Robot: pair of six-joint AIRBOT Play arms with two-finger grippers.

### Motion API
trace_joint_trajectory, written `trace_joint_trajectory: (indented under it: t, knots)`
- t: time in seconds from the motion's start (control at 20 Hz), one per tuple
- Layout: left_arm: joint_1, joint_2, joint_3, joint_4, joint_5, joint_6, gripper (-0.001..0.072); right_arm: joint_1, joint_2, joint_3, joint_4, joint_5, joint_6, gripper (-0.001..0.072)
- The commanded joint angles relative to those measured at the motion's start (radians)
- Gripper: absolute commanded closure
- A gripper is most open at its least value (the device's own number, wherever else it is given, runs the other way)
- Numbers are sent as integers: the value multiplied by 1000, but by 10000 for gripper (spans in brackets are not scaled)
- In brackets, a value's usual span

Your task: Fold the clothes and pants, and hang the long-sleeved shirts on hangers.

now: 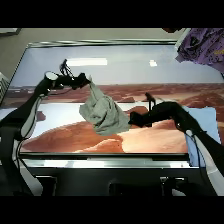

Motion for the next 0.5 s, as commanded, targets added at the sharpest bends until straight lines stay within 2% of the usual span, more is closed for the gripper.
trace_joint_trajectory:
  t: [0.0,0.25,0.45]
  knots:
    - [80,151,95,168,-97,-73,695,-82,40,260,-81,-72,43,676]
    - [167,546,134,526,-200,-188,694,-129,162,727,-188,-170,66,676]
    - [179,834,134,801,-349,-333,693,-129,338,883,-309,-241,124,676]
